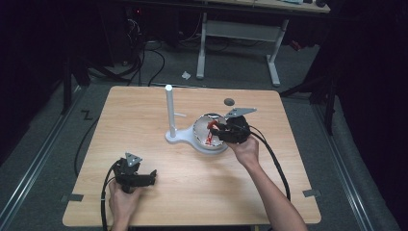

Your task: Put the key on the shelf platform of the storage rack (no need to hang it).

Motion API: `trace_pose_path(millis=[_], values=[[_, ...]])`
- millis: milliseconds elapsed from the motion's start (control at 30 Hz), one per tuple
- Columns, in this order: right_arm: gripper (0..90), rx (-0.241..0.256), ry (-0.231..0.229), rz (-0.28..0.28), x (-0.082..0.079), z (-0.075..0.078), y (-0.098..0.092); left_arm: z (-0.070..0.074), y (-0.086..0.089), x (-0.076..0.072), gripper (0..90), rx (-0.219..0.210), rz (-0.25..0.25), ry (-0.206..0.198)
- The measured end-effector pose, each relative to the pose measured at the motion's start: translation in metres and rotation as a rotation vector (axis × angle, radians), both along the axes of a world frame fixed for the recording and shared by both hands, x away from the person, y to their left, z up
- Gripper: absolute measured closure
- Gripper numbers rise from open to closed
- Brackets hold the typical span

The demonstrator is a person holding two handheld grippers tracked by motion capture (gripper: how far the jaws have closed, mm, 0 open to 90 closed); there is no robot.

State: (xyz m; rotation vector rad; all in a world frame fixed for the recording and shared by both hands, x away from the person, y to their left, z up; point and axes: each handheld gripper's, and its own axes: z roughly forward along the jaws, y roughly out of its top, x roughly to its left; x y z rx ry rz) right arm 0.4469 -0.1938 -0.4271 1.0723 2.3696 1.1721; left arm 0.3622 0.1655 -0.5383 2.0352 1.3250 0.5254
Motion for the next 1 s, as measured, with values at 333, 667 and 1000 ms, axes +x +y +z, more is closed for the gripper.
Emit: trace_pose_path(millis=[333,667,1000], values=[[66.7,-0.02,0.046,-0.038,0.01,-0.024,0.0,0.0,0.0,0.0,0.9,-0.001,0.001,0.0],[65.1,-0.034,0.072,-0.076,0.018,-0.036,0.002,0.0,0.0,0.0,0.9,0.0,0.0,0.0],[49.7,0.006,0.078,-0.079,0.015,-0.033,0.001,0.0,0.0,0.0,1.0,0.0,0.0,0.0]])
